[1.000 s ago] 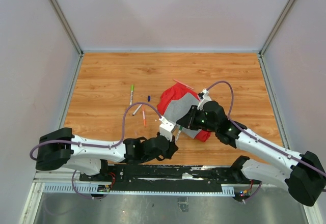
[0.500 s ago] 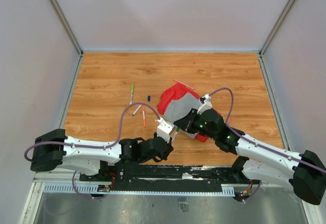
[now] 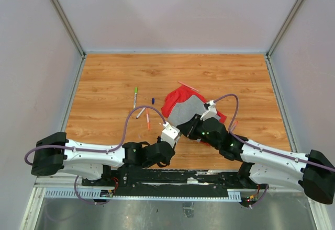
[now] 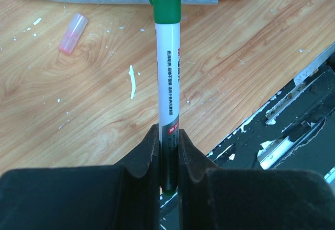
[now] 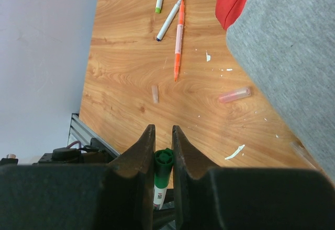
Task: Insert the pens into the pen caps
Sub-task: Press the pen cap onto the pen.
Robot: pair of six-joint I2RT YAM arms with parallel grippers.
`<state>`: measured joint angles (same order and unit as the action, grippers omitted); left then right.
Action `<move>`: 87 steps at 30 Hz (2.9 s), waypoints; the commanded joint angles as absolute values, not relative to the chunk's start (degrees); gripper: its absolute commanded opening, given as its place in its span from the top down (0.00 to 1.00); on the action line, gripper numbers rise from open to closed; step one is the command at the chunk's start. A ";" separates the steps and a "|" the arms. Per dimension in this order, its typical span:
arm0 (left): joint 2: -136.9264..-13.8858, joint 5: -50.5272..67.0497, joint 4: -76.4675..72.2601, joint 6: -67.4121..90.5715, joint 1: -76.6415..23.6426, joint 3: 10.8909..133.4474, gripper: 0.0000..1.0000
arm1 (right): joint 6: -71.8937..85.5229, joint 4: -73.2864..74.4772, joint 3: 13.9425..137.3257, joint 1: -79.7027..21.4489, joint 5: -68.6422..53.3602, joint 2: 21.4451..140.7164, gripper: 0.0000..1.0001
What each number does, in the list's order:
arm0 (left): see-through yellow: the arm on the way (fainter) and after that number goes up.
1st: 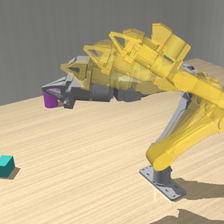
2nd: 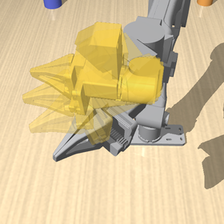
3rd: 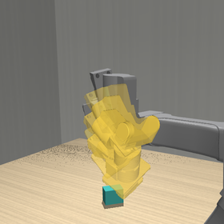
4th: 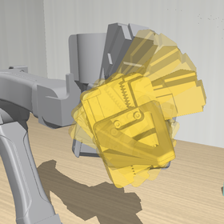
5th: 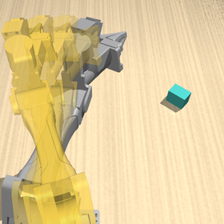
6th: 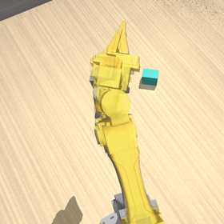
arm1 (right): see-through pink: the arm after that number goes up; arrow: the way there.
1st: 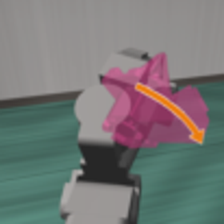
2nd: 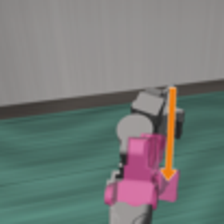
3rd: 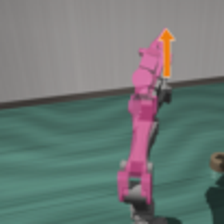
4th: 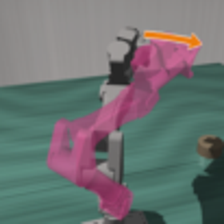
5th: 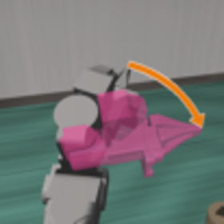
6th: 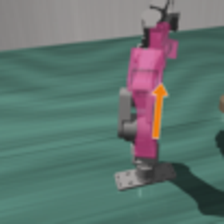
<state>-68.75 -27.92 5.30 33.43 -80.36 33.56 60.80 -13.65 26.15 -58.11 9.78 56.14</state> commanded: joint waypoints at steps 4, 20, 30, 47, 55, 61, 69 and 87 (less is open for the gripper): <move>-67.35 -38.54 -11.34 32.39 -78.77 41.48 1.00 | 63.90 -7.98 22.43 -65.33 -0.89 57.01 1.00; -69.44 -40.57 -11.86 31.99 -78.75 45.94 0.99 | 65.64 -9.67 20.89 -70.05 0.54 57.19 1.00; -68.18 -40.26 -12.76 31.66 -78.58 47.11 0.99 | 63.15 -10.48 19.93 -73.45 3.00 56.62 0.99; -59.41 -36.96 -20.57 26.31 -78.40 47.29 1.00 | 53.09 -17.44 18.56 -79.22 5.86 51.53 1.00; -55.34 -36.05 -22.71 25.46 -78.40 46.41 1.00 | 51.18 -18.19 18.28 -79.99 6.84 51.10 1.00; -53.06 -33.85 -24.60 24.90 -78.40 45.22 1.00 | 49.84 -19.01 18.00 -80.09 6.77 51.21 0.99; -50.47 -30.05 -27.75 23.43 -78.40 44.65 0.99 | 46.56 -21.50 15.71 -81.05 6.98 52.95 1.00; -47.64 -30.84 -24.55 24.22 -78.40 40.50 1.00 | 46.65 -12.79 17.54 -82.34 16.55 43.24 0.99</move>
<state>-51.90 -19.49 7.70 24.14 -80.82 36.05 44.53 -41.95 19.09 -76.38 27.51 45.19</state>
